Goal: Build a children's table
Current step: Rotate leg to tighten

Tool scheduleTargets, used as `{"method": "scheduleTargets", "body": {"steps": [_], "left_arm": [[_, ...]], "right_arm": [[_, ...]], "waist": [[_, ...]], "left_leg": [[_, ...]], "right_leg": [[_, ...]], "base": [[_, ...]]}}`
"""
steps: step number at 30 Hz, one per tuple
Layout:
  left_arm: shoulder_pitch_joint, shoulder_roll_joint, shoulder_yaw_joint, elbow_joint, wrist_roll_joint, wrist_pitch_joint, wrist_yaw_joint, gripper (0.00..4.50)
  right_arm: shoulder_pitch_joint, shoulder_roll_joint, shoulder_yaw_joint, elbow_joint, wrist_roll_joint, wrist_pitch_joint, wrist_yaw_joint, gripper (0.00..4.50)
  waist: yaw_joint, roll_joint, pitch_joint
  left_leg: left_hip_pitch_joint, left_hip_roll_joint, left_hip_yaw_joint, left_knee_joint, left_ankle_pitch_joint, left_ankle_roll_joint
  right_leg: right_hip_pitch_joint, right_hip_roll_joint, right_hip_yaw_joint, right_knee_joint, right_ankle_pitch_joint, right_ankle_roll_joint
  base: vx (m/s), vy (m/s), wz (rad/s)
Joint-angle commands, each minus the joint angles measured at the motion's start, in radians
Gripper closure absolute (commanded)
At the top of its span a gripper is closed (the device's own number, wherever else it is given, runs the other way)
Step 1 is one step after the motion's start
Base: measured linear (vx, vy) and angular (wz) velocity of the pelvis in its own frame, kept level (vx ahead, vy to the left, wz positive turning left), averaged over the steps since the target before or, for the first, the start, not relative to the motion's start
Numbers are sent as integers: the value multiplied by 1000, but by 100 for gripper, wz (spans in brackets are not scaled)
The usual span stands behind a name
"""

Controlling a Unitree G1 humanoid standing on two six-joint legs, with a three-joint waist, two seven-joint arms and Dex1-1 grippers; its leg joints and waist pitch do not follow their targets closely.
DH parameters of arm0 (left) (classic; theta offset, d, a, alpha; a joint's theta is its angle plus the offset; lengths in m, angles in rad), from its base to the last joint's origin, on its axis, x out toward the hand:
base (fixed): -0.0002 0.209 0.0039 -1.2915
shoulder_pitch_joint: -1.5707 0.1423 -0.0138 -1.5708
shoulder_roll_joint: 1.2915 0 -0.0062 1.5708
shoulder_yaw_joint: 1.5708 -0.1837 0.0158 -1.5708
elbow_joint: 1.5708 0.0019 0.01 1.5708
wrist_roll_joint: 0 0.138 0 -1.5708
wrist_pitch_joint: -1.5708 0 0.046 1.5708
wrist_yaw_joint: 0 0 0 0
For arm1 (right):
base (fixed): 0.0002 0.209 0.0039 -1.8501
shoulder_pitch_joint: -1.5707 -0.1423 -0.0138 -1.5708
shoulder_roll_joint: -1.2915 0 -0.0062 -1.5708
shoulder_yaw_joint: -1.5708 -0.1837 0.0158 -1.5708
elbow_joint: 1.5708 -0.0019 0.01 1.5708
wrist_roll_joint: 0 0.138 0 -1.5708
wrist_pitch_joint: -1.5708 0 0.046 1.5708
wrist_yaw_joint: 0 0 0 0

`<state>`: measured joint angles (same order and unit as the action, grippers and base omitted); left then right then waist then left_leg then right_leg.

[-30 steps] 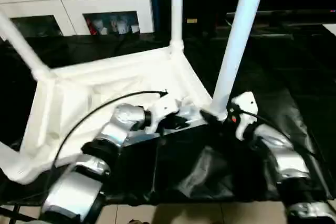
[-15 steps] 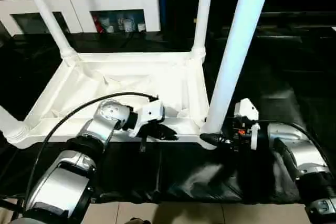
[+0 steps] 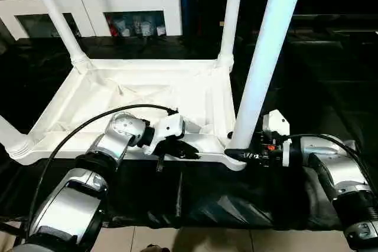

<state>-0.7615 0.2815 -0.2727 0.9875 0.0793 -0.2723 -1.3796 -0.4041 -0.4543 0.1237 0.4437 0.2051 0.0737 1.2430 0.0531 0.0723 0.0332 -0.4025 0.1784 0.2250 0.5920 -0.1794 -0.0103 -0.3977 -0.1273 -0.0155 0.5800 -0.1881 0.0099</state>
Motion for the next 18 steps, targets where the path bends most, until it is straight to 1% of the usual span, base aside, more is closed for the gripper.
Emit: {"method": "scheduleTargets", "body": {"steps": [1, 2, 4, 9, 10, 11, 12, 14, 15, 16, 17, 18], "left_arm": [[-9, 6, -20, 26, 27, 2, 8, 450], [-10, 5, -18, 29, 26, 5, 12, 450], [-9, 4, -18, 29, 26, 7, 14, 450], [-10, -2, -10, 35, 24, 26, 40, 450], [-11, -3, -9, 36, 25, 29, 46, 450], [-15, -8, -7, 40, 30, 39, 76, 450], [-17, -13, -5, 41, 32, 46, 95, 450], [-25, -35, 4, 46, 38, 76, 169, 450], [-26, -48, 8, 44, 39, 93, 199, 450], [-23, -65, 9, 36, 40, 109, 230, 450], [-19, -79, 9, 29, 41, 122, 250, 450], [-15, -96, 8, 21, 42, 140, 277, 450]], "right_arm": [[16, 14, 22, -1, 18, 27, 26, 245], [21, 17, 22, -5, 22, 27, 21, 245], [24, 18, 23, -8, 23, 28, 19, 246], [49, 31, 13, -30, 31, 56, -7, 246], [52, 33, 13, -33, 31, 64, -13, 246], [57, 42, 10, -32, 24, 64, -40, 246], [58, 51, 6, -27, 18, 65, -66, 246], [59, 89, -13, -8, -8, 68, -177, 246], [58, 110, -23, 6, -22, 68, -236, 247], [56, 136, -37, 21, -33, 70, -305, 247], [55, 156, -48, 32, -41, 72, -356, 247], [51, 186, -65, 47, -49, 78, -430, 248]], "waist": [[1, -19, -62], [1, -16, -63], [0, -18, -62], [1, -14, -62], [2, -15, -61], [2, -12, -61], [2, -12, -59], [-2, -12, -55], [-4, -16, -54], [-7, -15, -51], [-12, -14, -48], [-16, -12, -47]], "left_leg": [[35, 49, -24, -71, -200, 93], [35, 48, -23, -70, -195, 94], [34, 48, -23, -70, -194, 97], [35, 49, -24, -72, -203, 93], [35, 49, -24, -73, -208, 91], [36, 49, -24, -74, -218, 87], [37, 50, -24, -76, -227, 82], [40, 49, -25, -84, -288, 45], [40, 50, -26, -87, -303, 32], [42, 48, -29, -91, -339, 9], [41, 47, -32, -95, -364, -10], [42, 46, -33, -96, -379, -21]], "right_leg": [[33, -16, -1, -46, -79, -273], [33, -16, -1, -45, -68, -275], [34, -16, -1, -45, -63, -276], [34, -15, -1, -46, -67, -275], [33, -15, -2, -47, -73, -274], [33, -16, -1, -47, -88, -272], [31, -16, -1, -50, -101, -270], [27, -15, 0, -58, -189, -253], [26, -16, 1, -60, -218, -245], [23, -18, 1, -67, -284, -226], [20, -19, 2, -72, -335, -205], [18, -20, 3, -74, -360, -195]], "base": [[0, 0, 0], [0, 0, 0], [0, 0, 0], [0, 0, 0], [0, 0, 0], [0, 0, 0], [0, 0, 0], [0, 0, 0], [0, 0, 0], [0, 0, 0], [0, 0, 0], [0, 0, 0]]}}
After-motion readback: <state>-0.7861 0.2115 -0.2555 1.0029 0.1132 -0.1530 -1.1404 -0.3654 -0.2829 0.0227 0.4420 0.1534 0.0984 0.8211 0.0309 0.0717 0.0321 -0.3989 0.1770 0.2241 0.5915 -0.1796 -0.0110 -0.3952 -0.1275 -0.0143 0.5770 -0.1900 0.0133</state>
